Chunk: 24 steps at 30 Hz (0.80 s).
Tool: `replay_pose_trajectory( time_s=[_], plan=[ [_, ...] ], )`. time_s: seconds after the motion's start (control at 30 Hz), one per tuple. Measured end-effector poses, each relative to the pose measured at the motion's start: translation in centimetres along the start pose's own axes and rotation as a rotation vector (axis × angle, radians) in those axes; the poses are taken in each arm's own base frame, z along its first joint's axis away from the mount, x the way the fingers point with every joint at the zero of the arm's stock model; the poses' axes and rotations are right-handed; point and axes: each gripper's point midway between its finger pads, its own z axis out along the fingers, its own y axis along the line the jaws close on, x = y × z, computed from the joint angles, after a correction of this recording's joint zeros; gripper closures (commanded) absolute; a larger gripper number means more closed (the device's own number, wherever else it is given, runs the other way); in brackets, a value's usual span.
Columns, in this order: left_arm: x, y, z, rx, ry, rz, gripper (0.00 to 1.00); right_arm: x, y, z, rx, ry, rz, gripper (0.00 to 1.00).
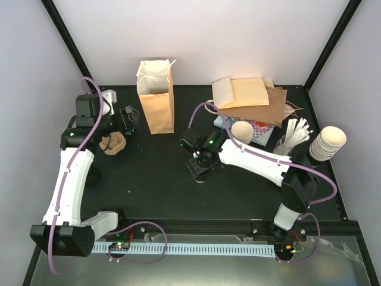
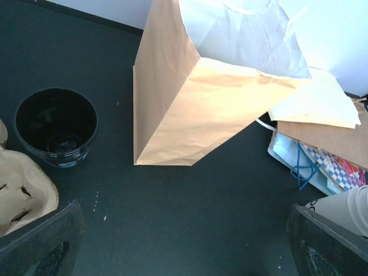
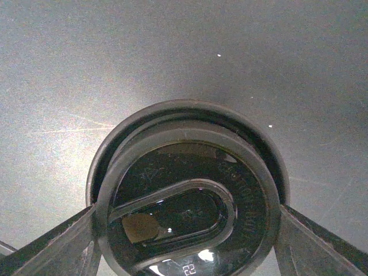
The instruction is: Pack the takeout coffee
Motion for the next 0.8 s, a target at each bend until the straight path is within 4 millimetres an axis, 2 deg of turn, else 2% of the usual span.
replay_pose_trajectory(
  time_s=[0.17, 0.27, 0.53, 0.7, 0.8],
  plan=[
    [-0.8, 0.6, 0.0, -0.009, -0.029, -0.017, 0.01, 0.0, -0.1, -0.2, 0.001, -0.001, 0.0, 0.2],
    [-1.7, 0.9, 0.7, -0.014, -0.031, -0.025, 0.01, 0.0, -0.2, -0.9, -0.002, -0.017, -0.001, 0.2],
    [-6.2, 0.7, 4.8, 0.001, -0.028, -0.046, 0.03, -0.1, -1.1, -3.9, -0.01, -0.101, 0.004, 0.2],
    [-10.7, -0.2, 7.8, 0.023, -0.02, -0.03, 0.08, 0.2, -1.4, -4.6, -0.015, -0.118, 0.008, 0.2],
    [-11.8, 0.0, 9.4, 0.013, 0.007, -0.013, 0.12, 0.2, -1.6, -5.0, -0.017, -0.127, 0.013, 0.2]
  ],
)
